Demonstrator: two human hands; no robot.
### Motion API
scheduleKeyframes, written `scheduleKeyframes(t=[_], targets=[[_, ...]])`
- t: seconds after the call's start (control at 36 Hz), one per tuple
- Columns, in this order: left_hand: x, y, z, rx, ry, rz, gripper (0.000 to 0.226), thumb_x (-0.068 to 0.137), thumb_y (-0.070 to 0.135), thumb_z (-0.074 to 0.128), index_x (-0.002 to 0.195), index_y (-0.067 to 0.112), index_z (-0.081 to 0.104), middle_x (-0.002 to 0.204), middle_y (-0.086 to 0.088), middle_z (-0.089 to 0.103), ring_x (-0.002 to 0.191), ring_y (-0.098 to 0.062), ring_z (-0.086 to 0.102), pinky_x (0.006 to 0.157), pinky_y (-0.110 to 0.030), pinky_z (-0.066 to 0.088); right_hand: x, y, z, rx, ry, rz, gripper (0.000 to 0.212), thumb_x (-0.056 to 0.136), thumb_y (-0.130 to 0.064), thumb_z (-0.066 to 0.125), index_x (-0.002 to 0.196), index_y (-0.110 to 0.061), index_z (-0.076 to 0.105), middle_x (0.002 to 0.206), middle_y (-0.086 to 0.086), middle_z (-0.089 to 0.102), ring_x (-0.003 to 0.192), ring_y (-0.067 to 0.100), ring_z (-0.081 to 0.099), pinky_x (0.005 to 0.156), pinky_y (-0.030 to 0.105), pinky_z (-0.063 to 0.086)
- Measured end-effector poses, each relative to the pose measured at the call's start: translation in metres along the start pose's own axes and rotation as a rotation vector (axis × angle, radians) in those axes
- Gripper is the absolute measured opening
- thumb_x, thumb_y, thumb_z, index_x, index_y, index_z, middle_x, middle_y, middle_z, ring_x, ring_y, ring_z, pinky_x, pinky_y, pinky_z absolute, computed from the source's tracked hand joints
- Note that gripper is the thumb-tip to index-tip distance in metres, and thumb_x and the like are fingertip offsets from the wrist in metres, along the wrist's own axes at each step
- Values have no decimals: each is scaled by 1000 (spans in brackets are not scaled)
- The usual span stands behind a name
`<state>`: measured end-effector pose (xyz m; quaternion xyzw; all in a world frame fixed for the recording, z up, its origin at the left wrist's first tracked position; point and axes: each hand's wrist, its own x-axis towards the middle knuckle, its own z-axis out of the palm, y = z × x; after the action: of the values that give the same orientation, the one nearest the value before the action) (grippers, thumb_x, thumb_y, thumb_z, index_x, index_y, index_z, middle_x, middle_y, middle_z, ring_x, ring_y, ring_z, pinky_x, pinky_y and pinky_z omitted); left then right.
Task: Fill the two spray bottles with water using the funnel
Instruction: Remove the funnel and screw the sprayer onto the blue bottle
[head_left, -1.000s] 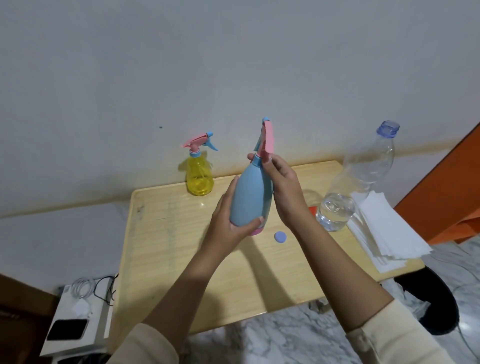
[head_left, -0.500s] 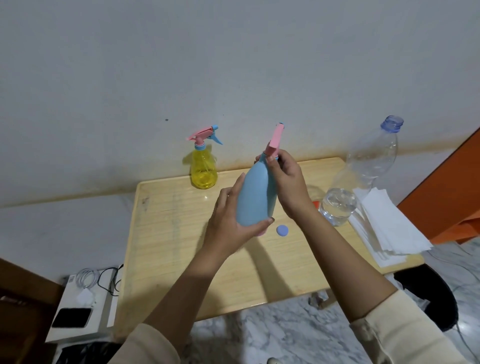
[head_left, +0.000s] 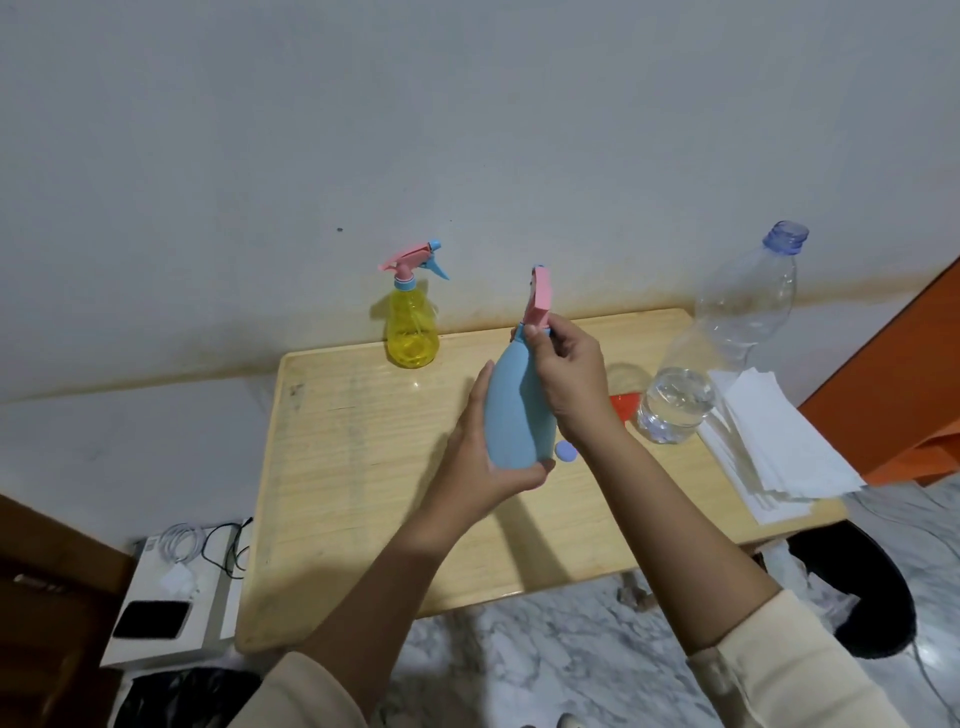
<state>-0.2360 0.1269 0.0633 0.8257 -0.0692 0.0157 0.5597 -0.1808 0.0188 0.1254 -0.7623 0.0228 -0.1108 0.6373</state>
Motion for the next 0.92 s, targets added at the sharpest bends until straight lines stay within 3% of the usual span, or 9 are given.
scheduleKeyframes(t=[0.25,0.31,0.39,0.44,0.58,0.69,0.75,0.83,0.92], targets=[[-34,-4,26,62,103,-52,115,61,37,82,139,56,1,141,7,39,119,-16,47,92,-41,49,-29,9,-7,-86,-52,4,18,94,-23,49,96,-9,60,85,0,61,72,6,51,64,23,35],[-46,-4,31,50,113,-61,114,62,36,82,140,56,2,141,9,38,119,-13,46,94,-40,48,-39,12,-9,-92,-46,21,19,92,-29,55,101,-13,51,97,-2,53,83,5,50,71,22,35],[-66,-5,41,5,140,-88,112,60,41,82,142,55,6,140,13,39,118,-11,47,94,-40,49,-48,15,-13,-96,-69,19,42,87,-37,62,116,-13,44,114,-1,43,103,10,46,85,22,34],[-78,-7,49,-19,178,-101,111,58,44,80,141,56,8,138,14,41,117,-13,48,91,-43,51,-50,14,-15,-79,-117,10,48,84,-38,65,118,-11,45,109,0,47,98,12,47,81,22,36],[-106,-14,64,-31,265,-171,110,55,43,81,139,58,12,129,11,44,115,-16,50,87,-44,53,-52,20,-12,-76,-286,58,28,85,-35,65,91,-15,46,77,-9,47,68,4,46,59,13,36],[-127,-16,65,-4,256,-265,110,56,56,75,143,50,8,142,23,25,129,6,27,103,-18,32,-62,30,-3,-106,-332,36,17,90,-19,54,82,-12,41,71,-7,43,64,6,44,53,6,35],[-134,-22,62,-2,264,-257,106,57,60,73,143,46,13,143,15,31,131,-3,34,105,-26,37,-69,36,2,-86,-347,34,10,89,-11,51,85,-10,42,72,-7,45,66,6,44,54,6,36],[-143,-36,47,-178,196,-294,86,68,53,75,140,42,28,138,5,46,125,-14,50,100,-40,46,-79,45,10,-61,-356,46,8,88,-9,49,82,-10,43,73,-5,46,67,10,46,54,8,35],[-149,-35,23,-225,140,-418,51,77,52,61,124,35,49,123,3,59,113,-15,59,91,-31,50,-86,52,17,-73,-365,58,16,88,-8,49,75,-13,40,70,-5,43,64,9,43,53,10,34]])
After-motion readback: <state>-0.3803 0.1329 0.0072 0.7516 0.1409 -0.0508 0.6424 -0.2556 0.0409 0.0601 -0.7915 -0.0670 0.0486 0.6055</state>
